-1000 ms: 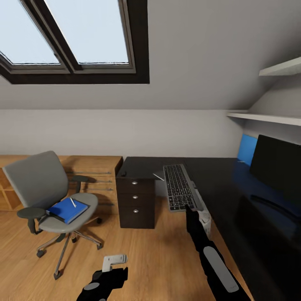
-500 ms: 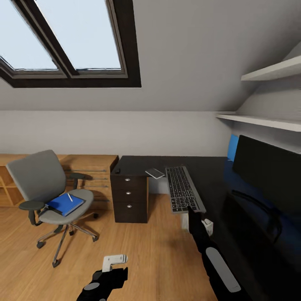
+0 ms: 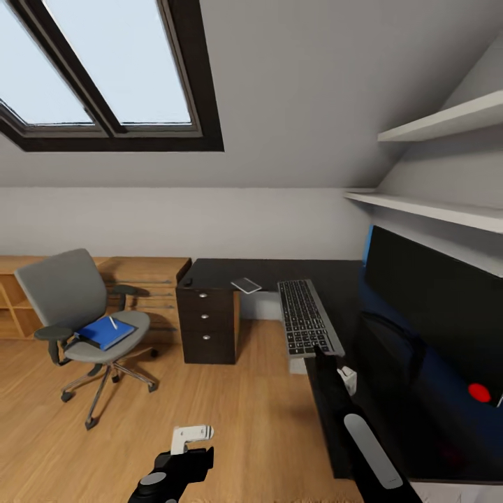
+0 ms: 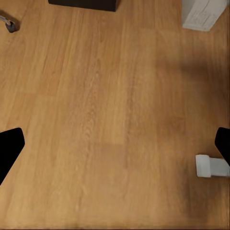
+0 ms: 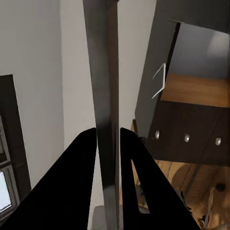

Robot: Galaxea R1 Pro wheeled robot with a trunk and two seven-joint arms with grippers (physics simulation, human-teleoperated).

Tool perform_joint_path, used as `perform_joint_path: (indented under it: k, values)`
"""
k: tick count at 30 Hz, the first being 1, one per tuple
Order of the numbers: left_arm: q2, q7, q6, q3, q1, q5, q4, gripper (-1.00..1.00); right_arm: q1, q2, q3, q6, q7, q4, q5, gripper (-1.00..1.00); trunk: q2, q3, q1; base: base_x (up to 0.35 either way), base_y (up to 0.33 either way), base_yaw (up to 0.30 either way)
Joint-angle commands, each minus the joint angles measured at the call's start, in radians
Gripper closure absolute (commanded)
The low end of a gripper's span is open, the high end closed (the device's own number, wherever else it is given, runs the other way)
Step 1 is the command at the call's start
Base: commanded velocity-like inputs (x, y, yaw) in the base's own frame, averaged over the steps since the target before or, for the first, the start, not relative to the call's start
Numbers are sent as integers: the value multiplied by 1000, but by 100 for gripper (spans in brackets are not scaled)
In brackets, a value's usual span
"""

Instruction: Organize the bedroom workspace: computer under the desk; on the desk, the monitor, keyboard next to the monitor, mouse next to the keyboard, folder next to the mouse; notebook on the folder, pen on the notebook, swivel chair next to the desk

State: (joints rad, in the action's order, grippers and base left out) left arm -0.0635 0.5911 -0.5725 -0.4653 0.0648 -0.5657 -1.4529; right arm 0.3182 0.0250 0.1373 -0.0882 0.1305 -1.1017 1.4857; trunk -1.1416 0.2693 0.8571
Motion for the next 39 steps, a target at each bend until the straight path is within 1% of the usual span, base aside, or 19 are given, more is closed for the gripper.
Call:
perform_joint_path:
  k: [1,4,5,6,8,9,11,14,18,27,29,30,35,37,39]
  values:
    - [-1,10,-1,-3,1,-9,-1,-100,1,-2,3,-5,8,2,11,100,6,-2,-4,-268,-253,0]
    - [-1,10,-1,-1,1,-10,-2,-100,2,-8,2,-3,-4,17,10,100,27,-11,-16,-265,-253,0]
    - [-2,10,-1,1,1,-10,-1,-100,3,-15,3,-3,-11,26,10,100,34,-14,-20,-262,-253,0]
    - [-2,10,-1,3,1,-11,-1,-100,5,-35,4,-2,-17,38,10,100,34,-14,-20,-214,-223,0]
    - [-2,9,-1,4,1,-12,-2,-100,7,-49,4,0,-19,58,10,100,34,-14,-20,-119,-124,0]
    - [-2,9,0,3,1,-12,-3,-100,36,-66,3,19,-17,166,10,100,34,-14,-20,-24,-25,0]
    - [-2,9,0,3,1,-12,-3,-100,79,-78,3,27,-15,231,10,100,34,-14,-20,-13,-13,0]
    - [-2,8,0,1,1,-11,-2,-100,113,-90,3,32,-14,277,10,100,34,-14,-20,-4,-5,0]
    - [-1,8,0,-1,1,-11,-2,-100,122,-108,2,33,-14,290,11,100,34,-14,-20,-1,-30,0]
    - [-1,9,0,0,1,-10,-2,-100,125,-113,-1,33,-14,294,11,100,34,-14,-20,0,-226,0]
    - [-1,9,0,-1,1,-11,-2,-100,125,-112,-21,33,-14,295,12,100,34,-14,-20,0,-174,0]
    - [-1,9,0,-1,1,-14,-2,-100,125,-110,-47,33,-14,298,13,100,34,-14,-20,0,-23,0]
    - [-1,9,0,-1,1,-15,-2,-100,125,-106,-51,33,-14,308,15,100,34,-14,-20,0,-8,0]
    - [-2,9,0,0,1,-16,-3,-100,125,-105,-51,34,-14,309,22,100,34,-14,-20,0,-2,0]
    - [-1,9,0,0,1,-16,-3,-100,125,-105,-50,34,-15,309,48,100,34,-14,-20,0,-1,0]
